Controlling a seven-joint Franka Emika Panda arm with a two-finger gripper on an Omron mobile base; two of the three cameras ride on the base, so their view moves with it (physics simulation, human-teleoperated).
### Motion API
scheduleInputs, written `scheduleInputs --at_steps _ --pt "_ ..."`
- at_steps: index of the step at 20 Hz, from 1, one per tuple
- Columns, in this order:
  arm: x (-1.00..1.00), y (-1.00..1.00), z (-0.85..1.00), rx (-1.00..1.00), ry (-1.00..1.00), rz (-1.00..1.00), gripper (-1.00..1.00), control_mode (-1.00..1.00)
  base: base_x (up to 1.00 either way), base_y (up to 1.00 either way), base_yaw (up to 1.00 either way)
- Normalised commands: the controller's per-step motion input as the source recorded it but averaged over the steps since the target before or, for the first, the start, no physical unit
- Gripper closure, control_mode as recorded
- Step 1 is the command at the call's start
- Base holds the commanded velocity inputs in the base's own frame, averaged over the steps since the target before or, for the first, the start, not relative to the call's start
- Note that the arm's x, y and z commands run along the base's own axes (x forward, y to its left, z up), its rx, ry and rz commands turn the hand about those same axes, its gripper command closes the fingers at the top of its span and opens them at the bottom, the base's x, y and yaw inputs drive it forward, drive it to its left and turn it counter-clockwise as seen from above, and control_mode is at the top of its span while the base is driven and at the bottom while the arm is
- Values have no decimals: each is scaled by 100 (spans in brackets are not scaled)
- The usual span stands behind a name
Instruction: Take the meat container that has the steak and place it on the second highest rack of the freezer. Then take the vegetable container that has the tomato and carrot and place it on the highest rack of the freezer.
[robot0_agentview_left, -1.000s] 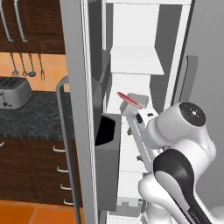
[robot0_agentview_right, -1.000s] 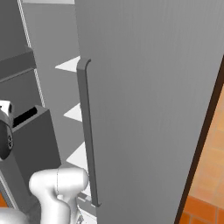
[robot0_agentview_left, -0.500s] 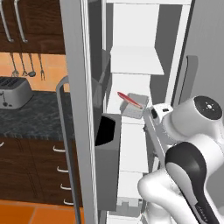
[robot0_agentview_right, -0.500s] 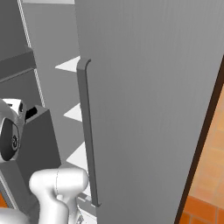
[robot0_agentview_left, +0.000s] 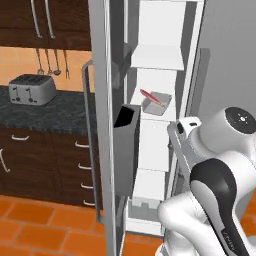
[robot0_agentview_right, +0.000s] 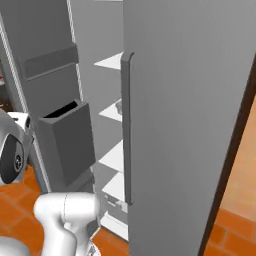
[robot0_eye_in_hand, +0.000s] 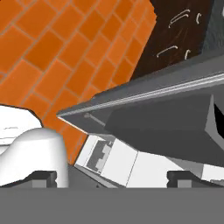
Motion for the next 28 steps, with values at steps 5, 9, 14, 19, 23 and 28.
scheduleInputs --at_steps 5,9,14,19,23,28 --pt "0 0 0 0 0 0 -100 100 -74 7 50" --pt "0 0 0 0 0 0 -100 100 -37 22 60" --pt "0 0 0 0 0 0 -100 100 -9 25 64" --pt "0 0 0 0 0 0 -100 100 15 41 58" --pt "0 0 0 0 0 0 -100 100 44 72 46" --pt "0 0 0 0 0 0 -100 100 65 60 40"
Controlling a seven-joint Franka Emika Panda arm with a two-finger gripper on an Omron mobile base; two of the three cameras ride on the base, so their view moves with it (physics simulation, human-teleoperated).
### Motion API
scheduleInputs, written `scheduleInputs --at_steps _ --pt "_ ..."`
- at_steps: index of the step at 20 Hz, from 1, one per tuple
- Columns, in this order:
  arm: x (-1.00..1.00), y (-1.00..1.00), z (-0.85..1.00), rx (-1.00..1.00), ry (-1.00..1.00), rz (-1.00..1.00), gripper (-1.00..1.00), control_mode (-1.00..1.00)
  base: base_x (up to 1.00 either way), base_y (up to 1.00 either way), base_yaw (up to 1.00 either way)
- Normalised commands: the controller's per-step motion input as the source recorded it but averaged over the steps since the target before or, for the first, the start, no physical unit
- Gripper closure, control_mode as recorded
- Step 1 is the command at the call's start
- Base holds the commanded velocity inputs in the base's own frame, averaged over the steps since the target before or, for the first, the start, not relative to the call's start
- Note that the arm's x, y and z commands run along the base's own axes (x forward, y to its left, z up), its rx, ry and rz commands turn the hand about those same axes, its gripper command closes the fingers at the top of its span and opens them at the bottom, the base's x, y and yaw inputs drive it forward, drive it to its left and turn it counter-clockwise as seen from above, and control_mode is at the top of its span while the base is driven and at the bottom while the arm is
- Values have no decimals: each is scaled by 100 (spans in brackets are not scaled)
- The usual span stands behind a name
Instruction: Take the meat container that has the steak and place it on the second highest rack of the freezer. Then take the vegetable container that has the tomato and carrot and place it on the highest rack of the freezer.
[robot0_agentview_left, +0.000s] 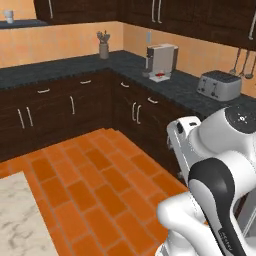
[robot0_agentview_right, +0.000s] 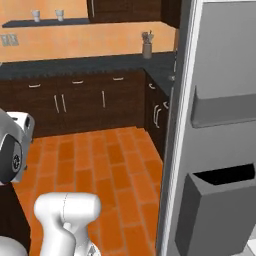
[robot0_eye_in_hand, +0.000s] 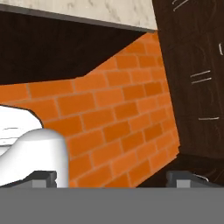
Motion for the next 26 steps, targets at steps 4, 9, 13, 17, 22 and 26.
scheduleInputs --at_steps 4,9,13,17,22,26 --pt "0 0 0 0 0 0 -100 100 80 42 8" --pt "0 0 0 0 0 0 -100 100 78 31 -19" --pt "0 0 0 0 0 0 -100 100 73 18 -46" --pt "0 0 0 0 0 0 -100 100 85 25 -48" --pt "0 0 0 0 0 0 -100 100 91 55 -51" --pt "0 0 0 0 0 0 -100 100 94 65 -52"
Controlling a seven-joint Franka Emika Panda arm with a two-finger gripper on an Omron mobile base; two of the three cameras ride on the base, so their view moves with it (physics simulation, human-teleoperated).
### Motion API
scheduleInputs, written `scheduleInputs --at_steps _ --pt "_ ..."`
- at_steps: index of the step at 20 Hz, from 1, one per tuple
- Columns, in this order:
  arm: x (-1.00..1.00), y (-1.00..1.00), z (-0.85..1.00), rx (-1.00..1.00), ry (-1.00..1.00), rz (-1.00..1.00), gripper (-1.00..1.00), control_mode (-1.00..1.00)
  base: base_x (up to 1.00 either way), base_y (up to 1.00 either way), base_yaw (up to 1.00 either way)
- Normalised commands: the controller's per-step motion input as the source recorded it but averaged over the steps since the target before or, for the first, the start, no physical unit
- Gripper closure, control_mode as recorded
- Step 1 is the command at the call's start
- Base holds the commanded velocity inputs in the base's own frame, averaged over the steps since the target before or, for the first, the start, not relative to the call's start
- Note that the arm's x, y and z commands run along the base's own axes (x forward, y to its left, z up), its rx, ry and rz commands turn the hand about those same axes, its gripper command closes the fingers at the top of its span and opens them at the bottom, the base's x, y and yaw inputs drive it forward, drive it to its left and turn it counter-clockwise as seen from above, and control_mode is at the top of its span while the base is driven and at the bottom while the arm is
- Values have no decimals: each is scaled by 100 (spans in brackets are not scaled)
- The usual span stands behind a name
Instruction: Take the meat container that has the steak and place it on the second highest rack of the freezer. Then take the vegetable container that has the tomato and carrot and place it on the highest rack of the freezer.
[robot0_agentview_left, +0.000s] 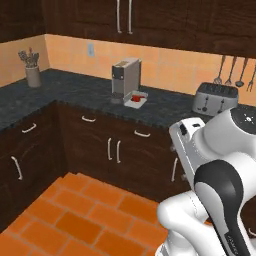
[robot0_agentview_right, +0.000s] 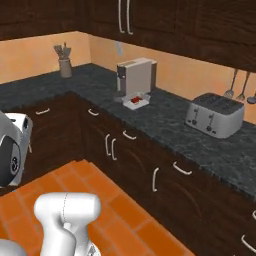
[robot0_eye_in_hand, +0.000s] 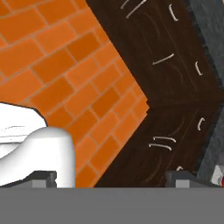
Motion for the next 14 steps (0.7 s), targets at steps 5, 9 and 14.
scheduleInputs --at_steps 5,9,14 --pt "0 0 0 0 0 0 -100 100 91 61 -52" --pt "0 0 0 0 0 0 -100 100 79 51 -51" --pt "0 0 0 0 0 0 -100 100 75 43 -49"
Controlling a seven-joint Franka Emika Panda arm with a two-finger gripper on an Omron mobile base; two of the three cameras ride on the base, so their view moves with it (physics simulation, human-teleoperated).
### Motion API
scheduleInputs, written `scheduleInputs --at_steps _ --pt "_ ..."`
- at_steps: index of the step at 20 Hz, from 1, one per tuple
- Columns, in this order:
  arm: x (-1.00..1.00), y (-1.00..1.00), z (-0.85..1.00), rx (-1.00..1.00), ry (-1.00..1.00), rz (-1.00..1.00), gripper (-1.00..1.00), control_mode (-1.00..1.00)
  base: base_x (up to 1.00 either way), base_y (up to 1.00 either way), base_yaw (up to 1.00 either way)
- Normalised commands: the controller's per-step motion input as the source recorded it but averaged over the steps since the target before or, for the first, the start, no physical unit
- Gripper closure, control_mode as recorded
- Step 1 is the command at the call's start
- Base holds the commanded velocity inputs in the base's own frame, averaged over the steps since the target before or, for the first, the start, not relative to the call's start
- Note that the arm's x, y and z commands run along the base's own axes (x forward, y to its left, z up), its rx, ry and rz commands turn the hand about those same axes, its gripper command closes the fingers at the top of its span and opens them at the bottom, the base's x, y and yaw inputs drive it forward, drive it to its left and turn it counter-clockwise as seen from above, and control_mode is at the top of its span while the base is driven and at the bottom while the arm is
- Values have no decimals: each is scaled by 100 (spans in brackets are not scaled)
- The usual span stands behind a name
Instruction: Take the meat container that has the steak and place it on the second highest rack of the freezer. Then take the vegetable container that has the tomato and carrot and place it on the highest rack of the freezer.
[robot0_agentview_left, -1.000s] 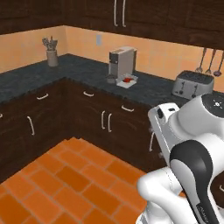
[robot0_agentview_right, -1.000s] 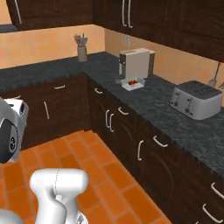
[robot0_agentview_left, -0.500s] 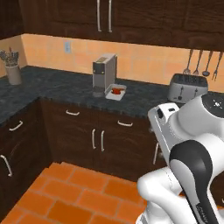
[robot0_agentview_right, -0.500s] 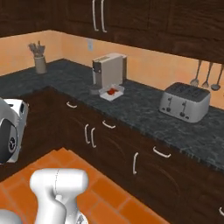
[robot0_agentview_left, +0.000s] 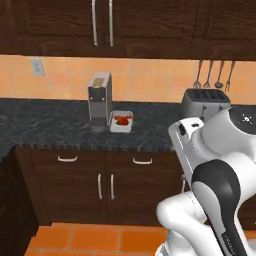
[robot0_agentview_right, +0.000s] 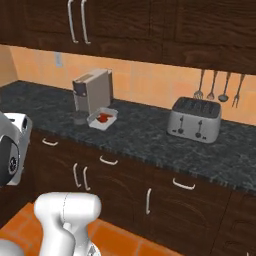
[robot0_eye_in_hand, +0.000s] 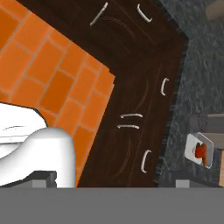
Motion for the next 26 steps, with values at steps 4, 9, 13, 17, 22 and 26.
scheduleInputs --at_steps 4,9,13,17,22,26 --pt "0 0 0 0 0 0 -100 100 75 55 -40" --pt "0 0 0 0 0 0 -100 100 58 61 -25" --pt "0 0 0 0 0 0 -100 100 66 23 -25" --pt "0 0 0 0 0 0 -100 100 52 -2 -18" --pt "3 0 -6 0 2 0 -100 -100 16 -2 -7" --pt "13 0 -46 0 1 -4 -100 -100 0 0 0"
